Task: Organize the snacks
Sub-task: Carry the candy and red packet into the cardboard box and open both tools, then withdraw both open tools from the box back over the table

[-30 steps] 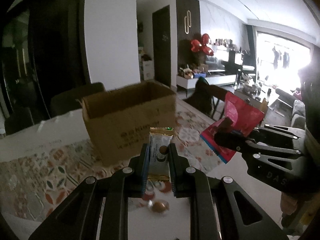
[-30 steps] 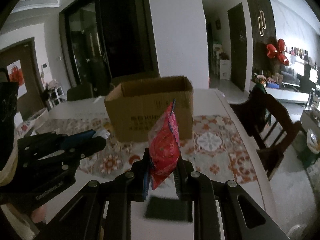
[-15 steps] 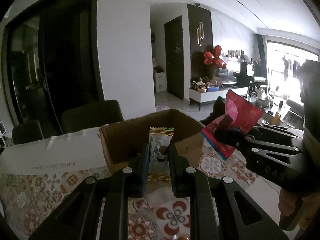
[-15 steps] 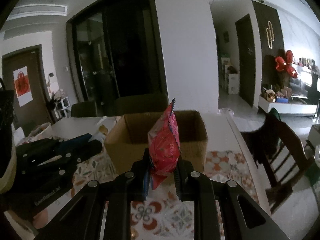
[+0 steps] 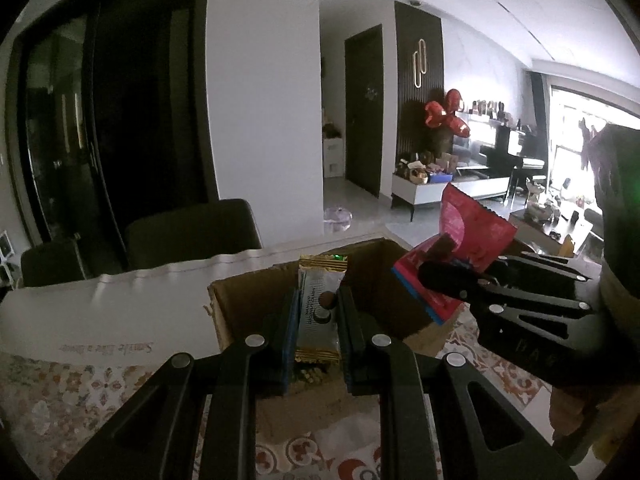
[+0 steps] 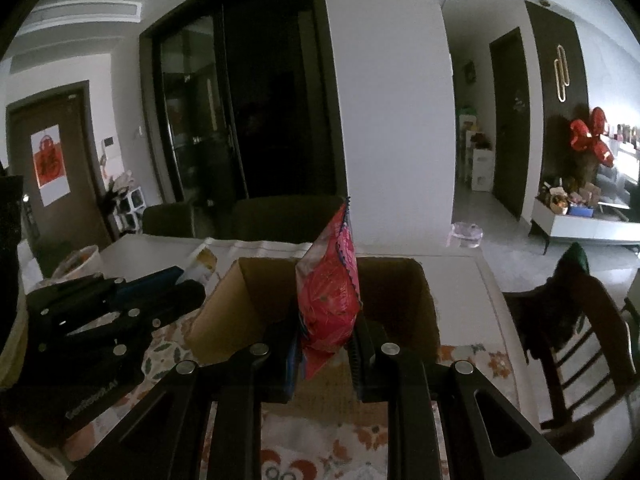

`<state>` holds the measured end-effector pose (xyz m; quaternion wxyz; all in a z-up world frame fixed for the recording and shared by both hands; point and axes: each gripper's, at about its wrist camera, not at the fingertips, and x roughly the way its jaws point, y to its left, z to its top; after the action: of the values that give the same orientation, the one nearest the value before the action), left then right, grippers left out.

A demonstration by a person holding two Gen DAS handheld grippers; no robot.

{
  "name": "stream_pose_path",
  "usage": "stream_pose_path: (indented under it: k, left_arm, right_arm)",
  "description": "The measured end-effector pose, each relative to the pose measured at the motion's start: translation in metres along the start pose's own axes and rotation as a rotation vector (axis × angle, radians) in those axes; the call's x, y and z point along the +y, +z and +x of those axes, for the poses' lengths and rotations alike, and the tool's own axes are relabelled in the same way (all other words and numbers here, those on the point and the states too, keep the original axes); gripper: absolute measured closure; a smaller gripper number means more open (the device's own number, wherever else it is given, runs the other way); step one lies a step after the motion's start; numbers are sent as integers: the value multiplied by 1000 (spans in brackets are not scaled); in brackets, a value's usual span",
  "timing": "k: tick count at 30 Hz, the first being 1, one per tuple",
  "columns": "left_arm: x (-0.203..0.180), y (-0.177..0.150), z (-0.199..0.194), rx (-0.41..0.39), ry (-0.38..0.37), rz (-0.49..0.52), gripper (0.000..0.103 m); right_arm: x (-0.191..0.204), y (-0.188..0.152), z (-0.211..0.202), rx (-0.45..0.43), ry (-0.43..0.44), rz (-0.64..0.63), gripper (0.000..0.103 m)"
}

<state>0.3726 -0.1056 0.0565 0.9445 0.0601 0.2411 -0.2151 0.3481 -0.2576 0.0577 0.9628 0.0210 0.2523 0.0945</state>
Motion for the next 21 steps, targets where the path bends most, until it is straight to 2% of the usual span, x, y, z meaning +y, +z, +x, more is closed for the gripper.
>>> stream_pose_path:
  k: [5, 8, 9, 10, 11, 12, 16, 19, 21]
  left_arm:
    - [5, 6, 25, 33, 20, 1, 82]
    - [7, 5, 35, 51, 45, 6, 63]
    - [9, 4, 37, 55, 53, 5, 52]
    - [10, 3, 38, 60, 69, 0, 48]
    - [12, 1, 38, 61, 78, -1, 48]
    - [14, 1, 38, 61, 84, 0, 47]
    - [14, -6, 26, 57, 136, 3, 38]
    - [11, -13, 11, 47, 150, 14, 36]
    - [9, -16, 0, 34, 150, 19, 33]
  right_arm:
    - [-10, 4, 25, 45, -2, 6, 82]
    - [-15, 4, 38, 61, -12, 18, 80]
    - [-16, 4, 41, 75, -16, 25, 72]
    - [-19, 4, 45, 90, -13, 34, 62]
    - [-20, 3, 47, 97, -23, 39, 43]
    - [-20, 3, 46, 88, -39, 40, 37]
    - [-20, -1, 35, 56, -102, 27, 37]
    - [-13, -3, 22, 44, -128, 23, 36]
    - [-9, -6, 10, 29, -138, 16, 29]
